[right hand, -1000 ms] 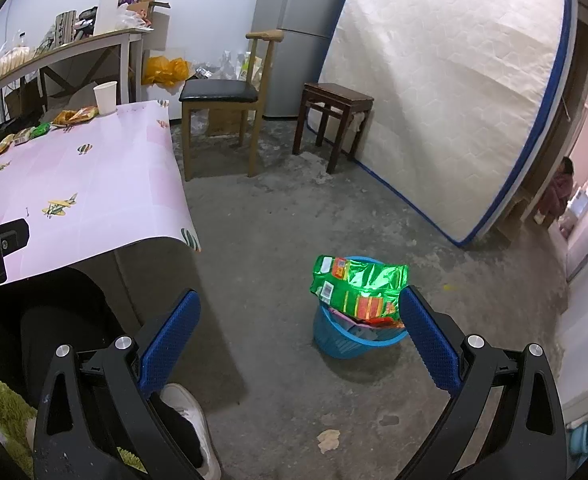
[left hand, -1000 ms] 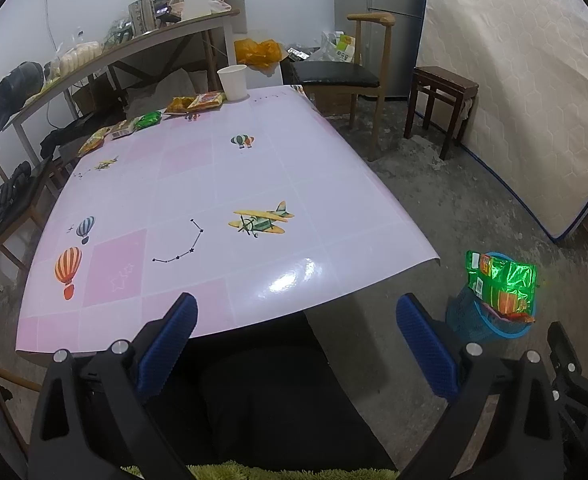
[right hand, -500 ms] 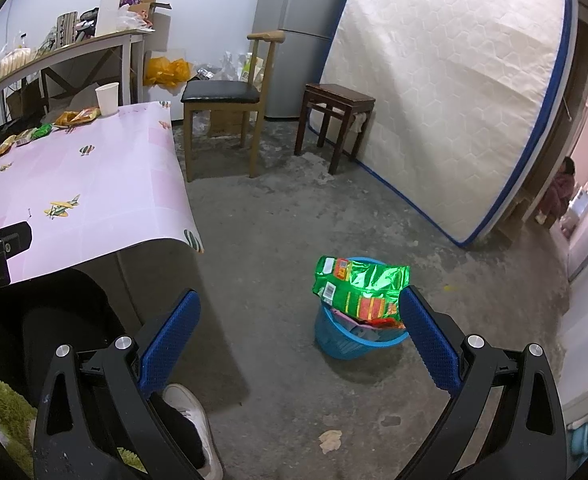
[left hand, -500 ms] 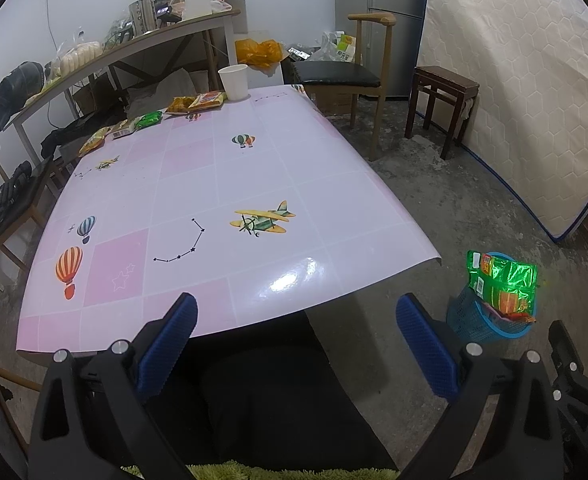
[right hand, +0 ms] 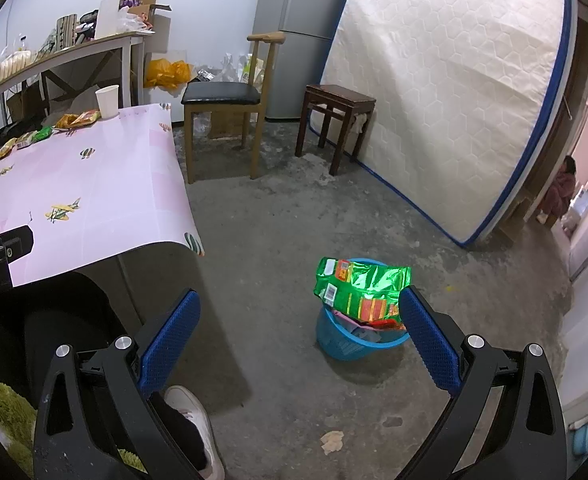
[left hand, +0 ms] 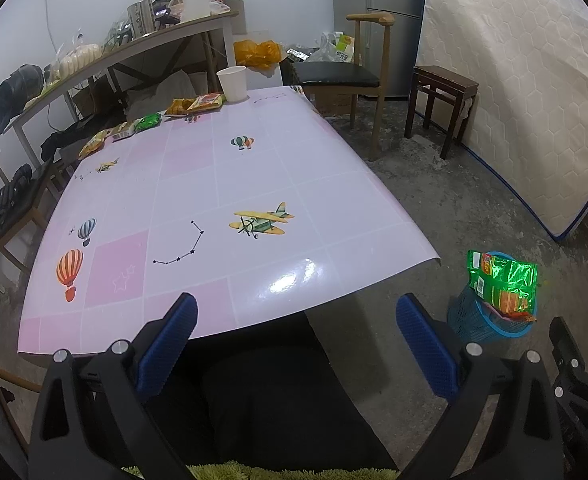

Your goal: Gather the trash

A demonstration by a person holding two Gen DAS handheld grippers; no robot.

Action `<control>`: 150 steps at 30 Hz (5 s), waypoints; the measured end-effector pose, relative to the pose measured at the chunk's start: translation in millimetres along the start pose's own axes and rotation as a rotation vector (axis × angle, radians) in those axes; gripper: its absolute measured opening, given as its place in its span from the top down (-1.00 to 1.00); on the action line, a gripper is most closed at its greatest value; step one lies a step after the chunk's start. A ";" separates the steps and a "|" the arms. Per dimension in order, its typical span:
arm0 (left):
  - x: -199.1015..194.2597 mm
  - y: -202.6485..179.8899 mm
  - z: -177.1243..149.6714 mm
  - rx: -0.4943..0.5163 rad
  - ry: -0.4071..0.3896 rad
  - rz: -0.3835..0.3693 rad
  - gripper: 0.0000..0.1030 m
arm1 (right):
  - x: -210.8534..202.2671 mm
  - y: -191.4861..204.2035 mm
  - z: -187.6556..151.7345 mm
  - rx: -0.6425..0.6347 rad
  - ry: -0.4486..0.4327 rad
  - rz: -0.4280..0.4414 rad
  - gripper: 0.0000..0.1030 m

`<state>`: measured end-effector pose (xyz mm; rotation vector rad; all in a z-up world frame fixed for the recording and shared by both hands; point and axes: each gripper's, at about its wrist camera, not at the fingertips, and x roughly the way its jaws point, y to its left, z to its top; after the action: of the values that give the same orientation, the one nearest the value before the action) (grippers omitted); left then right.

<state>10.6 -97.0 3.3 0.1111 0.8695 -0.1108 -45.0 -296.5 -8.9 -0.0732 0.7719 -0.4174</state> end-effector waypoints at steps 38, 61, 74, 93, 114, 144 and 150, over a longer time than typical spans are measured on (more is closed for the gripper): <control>0.2 0.1 0.5 -0.001 0.001 0.000 -0.89 | -2.1 7.3 3.1 0.009 0.001 0.001 -0.85; -0.1 1.9 -0.3 -0.002 0.002 0.001 -0.89 | -2.8 12.9 5.8 0.010 0.002 0.004 -0.85; -0.1 2.1 -0.3 -0.001 0.005 0.000 -0.89 | -4.0 18.6 6.2 0.012 0.001 0.006 -0.85; -2.4 3.1 -2.0 -0.007 0.010 0.002 -0.89 | -4.8 28.7 10.3 0.016 0.001 0.007 -0.85; 1.3 5.4 -5.0 -0.024 0.025 0.012 -0.89 | -10.2 43.8 7.3 0.017 0.003 0.013 -0.85; 1.8 9.8 -5.0 -0.041 0.035 0.021 -0.89 | -7.3 46.5 4.4 -0.022 0.005 0.046 -0.85; 1.4 10.1 -5.2 -0.041 0.035 0.022 -0.89 | -7.4 46.2 4.8 -0.021 0.005 0.048 -0.85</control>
<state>9.0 -86.4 -0.5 0.0848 0.9050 -0.0702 -30.8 -251.7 -10.6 -0.0733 0.7817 -0.3646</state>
